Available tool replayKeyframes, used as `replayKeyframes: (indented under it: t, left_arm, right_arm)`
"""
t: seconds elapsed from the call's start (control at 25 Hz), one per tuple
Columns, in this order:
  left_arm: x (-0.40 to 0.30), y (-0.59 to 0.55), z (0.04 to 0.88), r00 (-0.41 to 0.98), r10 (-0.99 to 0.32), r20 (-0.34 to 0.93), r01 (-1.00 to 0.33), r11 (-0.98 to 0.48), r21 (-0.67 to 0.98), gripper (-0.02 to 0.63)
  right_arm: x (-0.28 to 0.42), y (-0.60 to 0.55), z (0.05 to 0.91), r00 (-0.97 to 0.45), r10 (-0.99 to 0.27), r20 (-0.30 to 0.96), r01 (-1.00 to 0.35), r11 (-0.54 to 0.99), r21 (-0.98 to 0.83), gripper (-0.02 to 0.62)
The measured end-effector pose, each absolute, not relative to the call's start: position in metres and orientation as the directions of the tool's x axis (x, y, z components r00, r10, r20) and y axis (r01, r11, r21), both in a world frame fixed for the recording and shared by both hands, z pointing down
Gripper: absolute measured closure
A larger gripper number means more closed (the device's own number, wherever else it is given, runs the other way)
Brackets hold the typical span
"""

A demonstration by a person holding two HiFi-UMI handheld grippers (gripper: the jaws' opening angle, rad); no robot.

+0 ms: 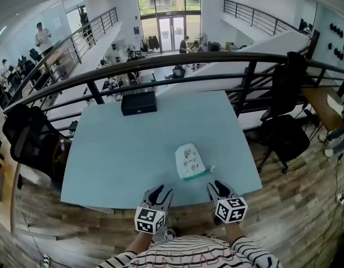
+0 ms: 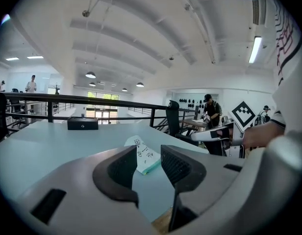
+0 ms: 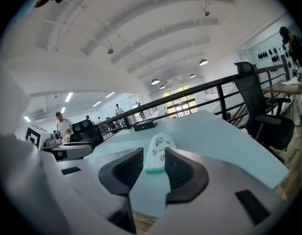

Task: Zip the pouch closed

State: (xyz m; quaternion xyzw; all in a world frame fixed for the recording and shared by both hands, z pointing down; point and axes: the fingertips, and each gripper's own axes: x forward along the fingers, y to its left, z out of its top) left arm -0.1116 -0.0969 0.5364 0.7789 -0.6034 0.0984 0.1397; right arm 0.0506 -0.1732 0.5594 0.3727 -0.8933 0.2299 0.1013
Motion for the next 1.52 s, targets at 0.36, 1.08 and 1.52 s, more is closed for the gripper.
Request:
replayKeyframes:
  t: [0.36,1.08,1.52]
  left_arm:
    - [-0.131,-0.113,0.548,0.417,-0.843,0.341,-0.907,-0.412,0.091,0.476]
    - [-0.108,-0.162,0.576,0.52,-0.764,0.382,-0.848,-0.517,0.12,0.476]
    - [-0.089,-0.21,0.601,0.49,-0.748,0.447,-0.864,-0.484,0.137,0.476]
  right_arm:
    - [0.043,-0.168,0.566,-0.593,-0.718,0.363,-0.805,0.52,-0.286,0.466]
    - [0.051,-0.235,0.618,-0.56,-0.62,0.549,-0.775,0.627,-0.082,0.466]
    - [0.051,-0.292,0.65,-0.526,-0.49,0.695,-0.506,0.837,0.208,0.468]
